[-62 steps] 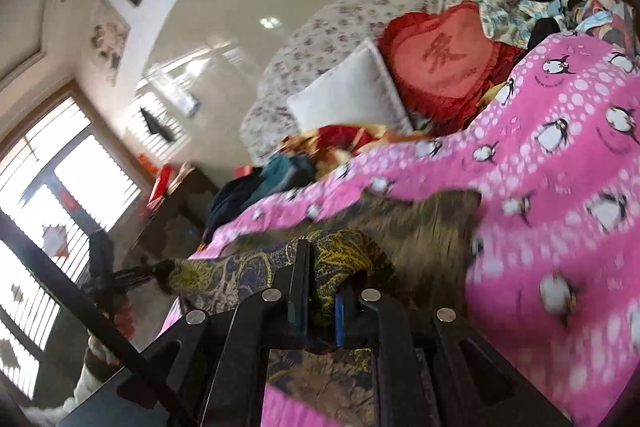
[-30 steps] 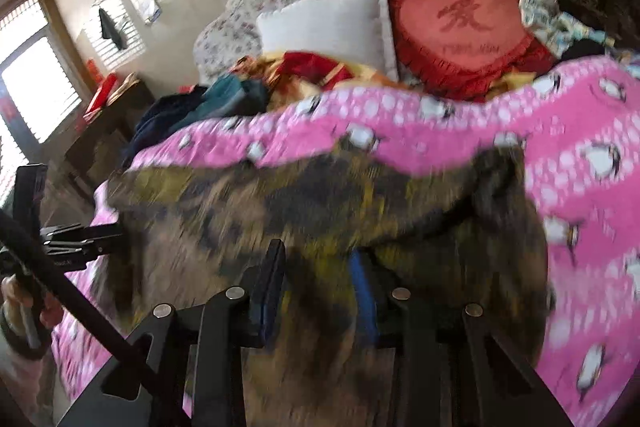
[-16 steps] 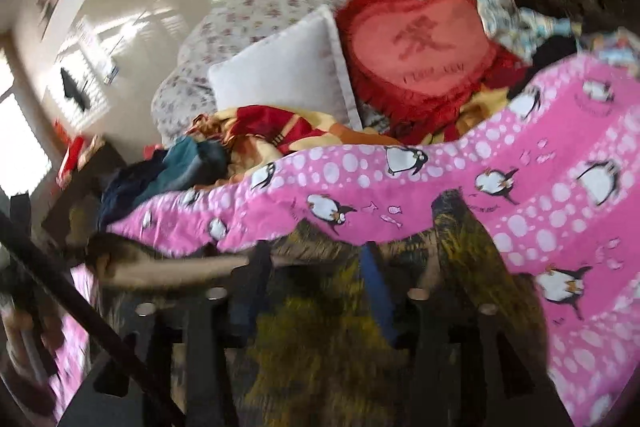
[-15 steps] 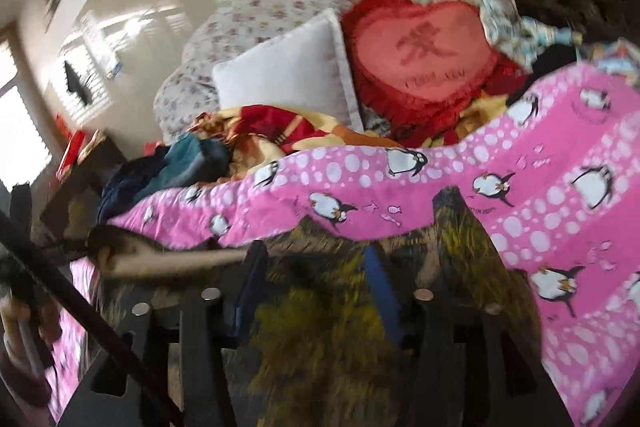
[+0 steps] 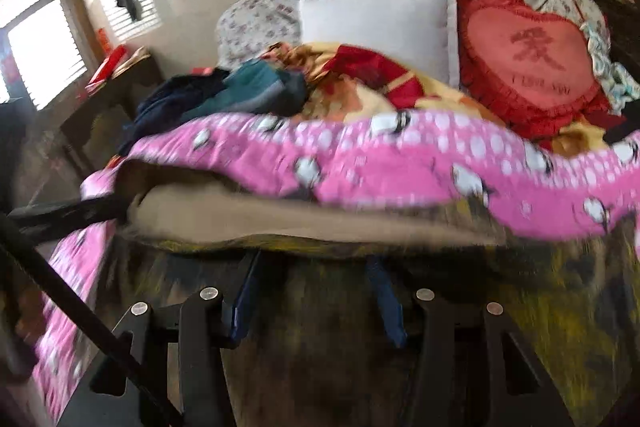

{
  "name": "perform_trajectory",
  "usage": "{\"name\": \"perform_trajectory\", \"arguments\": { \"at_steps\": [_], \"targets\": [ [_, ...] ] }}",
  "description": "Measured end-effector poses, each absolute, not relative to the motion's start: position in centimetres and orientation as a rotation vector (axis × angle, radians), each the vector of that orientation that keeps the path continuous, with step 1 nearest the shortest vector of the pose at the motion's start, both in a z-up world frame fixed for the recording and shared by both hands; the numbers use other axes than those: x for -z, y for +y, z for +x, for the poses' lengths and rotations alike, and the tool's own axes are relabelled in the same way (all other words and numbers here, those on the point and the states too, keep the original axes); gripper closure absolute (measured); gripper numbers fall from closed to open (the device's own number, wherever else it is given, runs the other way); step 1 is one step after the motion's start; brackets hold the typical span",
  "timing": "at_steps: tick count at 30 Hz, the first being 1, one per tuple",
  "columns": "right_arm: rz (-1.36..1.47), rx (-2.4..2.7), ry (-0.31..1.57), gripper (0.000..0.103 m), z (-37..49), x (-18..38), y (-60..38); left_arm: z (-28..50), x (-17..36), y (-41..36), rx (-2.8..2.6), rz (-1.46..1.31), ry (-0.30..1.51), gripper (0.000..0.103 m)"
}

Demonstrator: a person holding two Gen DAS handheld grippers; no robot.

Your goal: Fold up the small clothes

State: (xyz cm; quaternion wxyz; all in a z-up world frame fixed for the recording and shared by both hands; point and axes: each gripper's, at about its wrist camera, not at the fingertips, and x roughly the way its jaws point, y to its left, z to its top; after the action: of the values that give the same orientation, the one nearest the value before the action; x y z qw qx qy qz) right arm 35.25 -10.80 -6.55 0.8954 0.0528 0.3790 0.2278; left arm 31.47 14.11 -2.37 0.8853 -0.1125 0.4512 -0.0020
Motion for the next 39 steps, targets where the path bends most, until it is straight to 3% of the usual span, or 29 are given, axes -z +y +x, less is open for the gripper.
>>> {"name": "perform_trajectory", "arguments": {
  "at_steps": [3,5,11,15,20,28,34,39],
  "targets": [
    [0.238,-0.405,0.768,0.043,37.8,6.4,-12.0,30.7,2.1,13.8,0.019,-0.194,0.940,0.029],
    [0.302,-0.356,0.758,0.028,38.2,6.1,-13.2,30.2,2.3,13.3,0.038,-0.157,0.951,0.029],
    [0.239,-0.413,0.747,0.028,33.5,5.5,-15.6,28.2,2.4,12.3,0.120,-0.179,0.945,0.028],
    [0.178,-0.499,0.758,0.028,31.0,5.6,-15.7,28.4,2.8,10.8,0.091,-0.090,0.960,0.023],
    [0.094,-0.387,0.833,0.028,33.3,7.0,-12.9,32.0,4.7,8.9,-0.004,0.012,1.001,0.023],
    [0.124,-0.280,0.882,0.029,38.3,8.7,-12.3,37.7,6.3,11.8,-0.113,-0.143,1.010,0.019],
    [0.143,-0.222,0.856,0.029,36.2,7.4,-15.1,33.0,4.4,12.8,-0.055,-0.156,0.962,0.018],
    [0.169,-0.131,0.802,0.021,32.2,5.5,-22.0,27.4,3.0,13.4,-0.008,-0.180,0.940,0.018]
  ]
}}
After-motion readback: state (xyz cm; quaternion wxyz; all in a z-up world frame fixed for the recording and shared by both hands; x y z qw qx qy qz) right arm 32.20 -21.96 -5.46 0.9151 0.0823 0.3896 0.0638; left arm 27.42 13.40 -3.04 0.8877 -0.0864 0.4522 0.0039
